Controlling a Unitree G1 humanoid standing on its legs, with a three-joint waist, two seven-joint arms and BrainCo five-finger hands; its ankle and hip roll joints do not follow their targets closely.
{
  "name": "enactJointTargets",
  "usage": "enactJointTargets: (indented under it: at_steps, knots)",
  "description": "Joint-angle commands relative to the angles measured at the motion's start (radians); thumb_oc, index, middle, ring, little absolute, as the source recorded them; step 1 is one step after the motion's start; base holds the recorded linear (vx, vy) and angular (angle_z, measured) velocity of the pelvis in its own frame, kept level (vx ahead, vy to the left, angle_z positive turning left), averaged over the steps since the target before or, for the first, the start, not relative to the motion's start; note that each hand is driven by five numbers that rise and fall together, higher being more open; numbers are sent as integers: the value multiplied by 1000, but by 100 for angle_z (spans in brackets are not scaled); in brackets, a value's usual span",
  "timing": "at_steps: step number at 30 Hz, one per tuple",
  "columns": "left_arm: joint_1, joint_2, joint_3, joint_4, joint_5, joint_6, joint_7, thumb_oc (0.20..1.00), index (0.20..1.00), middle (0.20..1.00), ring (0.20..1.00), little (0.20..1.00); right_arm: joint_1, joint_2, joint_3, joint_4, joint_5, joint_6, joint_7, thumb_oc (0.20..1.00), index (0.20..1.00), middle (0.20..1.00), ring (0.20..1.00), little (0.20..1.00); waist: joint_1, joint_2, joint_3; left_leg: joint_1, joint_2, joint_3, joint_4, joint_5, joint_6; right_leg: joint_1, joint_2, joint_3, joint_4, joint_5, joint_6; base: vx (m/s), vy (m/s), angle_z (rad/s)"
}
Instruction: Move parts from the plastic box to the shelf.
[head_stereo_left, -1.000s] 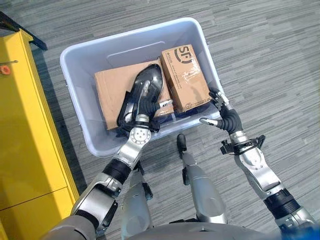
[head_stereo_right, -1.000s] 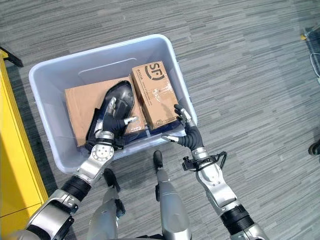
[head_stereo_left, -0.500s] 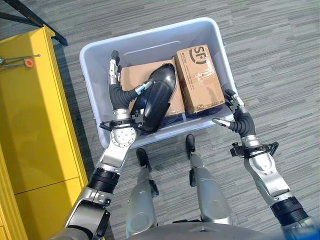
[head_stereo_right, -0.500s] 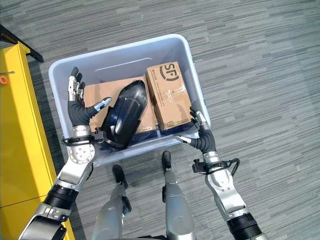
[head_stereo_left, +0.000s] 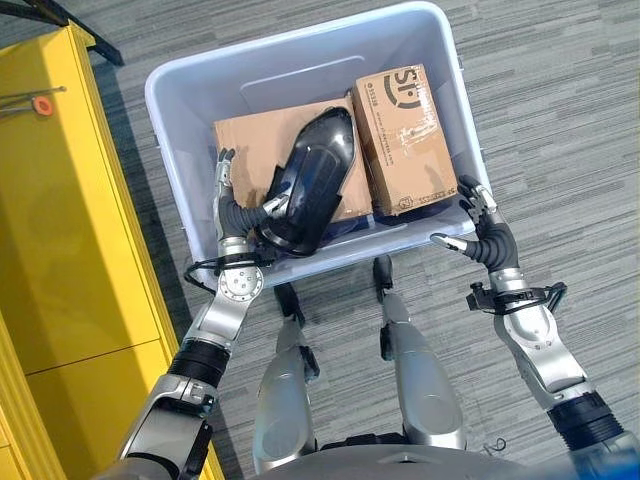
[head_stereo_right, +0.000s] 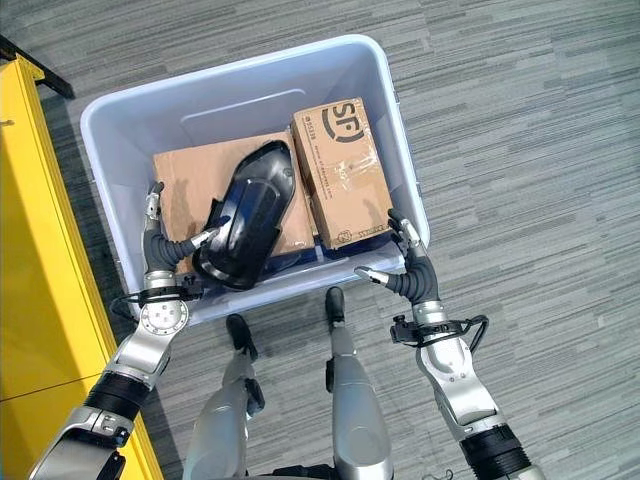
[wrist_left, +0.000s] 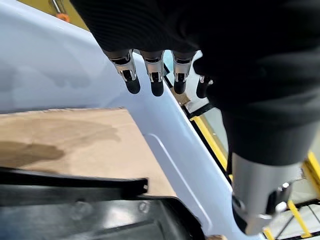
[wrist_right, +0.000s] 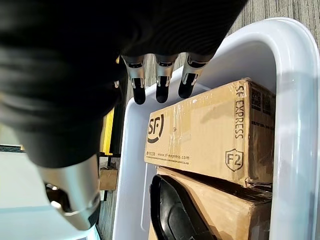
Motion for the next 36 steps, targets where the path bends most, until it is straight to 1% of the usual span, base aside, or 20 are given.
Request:
enactJointTargets:
  at_steps: [1, 7, 9, 12, 14, 16, 17, 18, 20, 23, 24, 28, 29, 30, 31, 32, 33, 36]
  knots:
    - [-35, 74, 41, 24, 39, -19, 40, 1000, 1000, 1000, 1000, 1000, -15, -5, -39, -76, -24, -64, -8, 1000, 1000, 1000, 1000, 1000, -3, -61, -3, 144, 26, -17, 11, -93, -55, 3, -87, -17, 118, -34, 99, 0, 0, 0]
    - [-66, 69, 43, 132, -8, -8, 57, 1000, 1000, 1000, 1000, 1000, -24, -7, -28, -74, -18, -63, -10, 1000, 1000, 1000, 1000, 1000, -9, -67, 10, 133, 27, -14, 14, -89, -56, -12, -85, -16, 122, -32, 97, -2, 0, -1]
    - [-104, 65, 36, 221, -59, -4, 53, 1000, 1000, 1000, 1000, 1000, -21, -12, -21, -83, -4, -66, -7, 1000, 1000, 1000, 1000, 1000, -19, -72, 17, 121, 25, -13, 16, -89, -57, -28, -84, -12, 127, -33, 96, 0, 0, 0]
    - [-119, 66, 27, 257, -64, 1, 52, 1000, 1000, 1000, 1000, 1000, -19, -14, -15, -85, 3, -68, -4, 1000, 1000, 1000, 1000, 1000, -22, -75, 21, 117, 26, -13, 17, -90, -57, -35, -83, -11, 130, -33, 95, 0, 0, 0]
    - [-154, 62, 11, 311, -69, 10, 57, 1000, 1000, 1000, 1000, 1000, -19, -17, -6, -92, 9, -71, 0, 1000, 1000, 1000, 1000, 1000, -28, -78, 26, 107, 26, -12, 21, -90, -57, -46, -81, -11, 136, -35, 95, 0, 0, 0]
    - [-178, 59, 5, 336, -78, 13, 62, 1000, 1000, 1000, 1000, 1000, -21, -20, 1, -94, 10, -71, 0, 1000, 1000, 1000, 1000, 1000, -33, -82, 31, 95, 25, -10, 32, -95, -57, -56, -81, -8, 141, -36, 95, -7, -7, -2]
    - [-213, 65, 0, 393, -101, 15, 57, 1000, 1000, 1000, 1000, 1000, -29, -22, 7, -94, 19, -72, -2, 1000, 1000, 1000, 1000, 1000, -42, -88, 37, 79, 26, -7, 51, -102, -57, -73, -79, -4, 150, -36, 94, -14, -7, -5]
    - [-213, 65, 0, 393, -101, 15, 57, 1000, 1000, 1000, 1000, 1000, -29, -22, 7, -94, 19, -72, -2, 1000, 1000, 1000, 1000, 1000, -42, -88, 37, 79, 26, -7, 51, -102, -57, -73, -79, -4, 150, -37, 94, -22, -20, -4]
    - [-279, 76, -3, 496, -136, 25, 56, 1000, 1000, 1000, 1000, 1000, -29, -30, 20, -104, 31, -80, 5, 1000, 1000, 1000, 1000, 1000, -56, -99, 47, 45, 28, -8, 87, -112, -56, -99, -75, 3, 166, -38, 91, -14, -16, 0]
    - [-340, 88, -10, 574, -154, 40, 57, 1000, 1000, 1000, 1000, 1000, -31, -39, 35, -107, 45, -84, 7, 1000, 1000, 1000, 1000, 1000, -71, -107, 55, 4, 34, -11, 126, -124, -57, -133, -74, 13, 183, -40, 88, 22, 2, -1]
    - [-363, 91, -9, 606, -166, 44, 55, 1000, 1000, 1000, 1000, 1000, -31, -40, 42, -107, 49, -84, 8, 1000, 1000, 1000, 1000, 1000, -73, -102, 55, 4, 40, -18, 134, -153, -62, -134, -68, 15, 192, -62, 96, 72, 10, -3]
    - [-407, 103, -30, 658, -152, 59, 50, 1000, 1000, 1000, 1000, 1000, -31, -46, 55, -114, 52, -85, 12, 1000, 1000, 1000, 1000, 1000, -84, -105, 60, -13, 41, -15, 143, -156, -63, -155, -63, 19, 199, -60, 96, 22, 7, -2]
    - [-416, 108, -53, 673, -129, 66, 42, 1000, 1000, 1000, 1000, 1000, -29, -49, 61, -117, 57, -87, 15, 1000, 1000, 1000, 1000, 1000, -89, -105, 61, -15, 42, -12, 144, -157, -62, -163, -60, 23, 201, -58, 96, 9, 7, -5]
    - [-421, 109, -60, 682, -118, 67, 39, 667, 667, 667, 667, 667, -28, -52, 62, -118, 58, -88, 18, 1000, 1000, 1000, 1000, 1000, -91, -106, 62, -14, 42, -10, 143, -158, -62, -164, -59, 25, 201, -58, 97, 9, 7, -7]
    - [-422, 109, -60, 682, -118, 67, 39, 667, 667, 667, 667, 667, -28, -52, 62, -118, 58, -88, 18, 1000, 1000, 1000, 1000, 1000, -91, -106, 63, -14, 42, -10, 143, -158, -62, -164, -59, 25, 201, -58, 97, 2, 10, -9]
    - [-431, 101, -70, 682, -111, 69, 34, 310, 310, 310, 310, 310, -28, -56, 65, -119, 55, -89, 21, 1000, 1000, 1000, 1000, 1000, -94, -106, 63, -12, 41, -8, 142, -160, -62, -168, -56, 31, 201, -58, 97, 7, 17, -9]
    - [-431, 98, -72, 687, -110, 69, 31, 200, 200, 200, 200, 200, -25, -53, 67, -118, 57, -89, 23, 1000, 1000, 1000, 1000, 1000, -94, -105, 62, -9, 42, -6, 140, -160, -61, -170, -55, 31, 201, -57, 97, 10, 22, -6]
    - [-433, 90, -80, 698, -101, 71, 25, 200, 200, 200, 200, 200, -19, -54, 67, -119, 58, -89, 29, 1000, 1000, 1000, 1000, 1000, -98, -104, 58, -1, 41, -2, 136, -164, -60, -171, -53, 34, 203, -61, 97, 0, 0, 0]
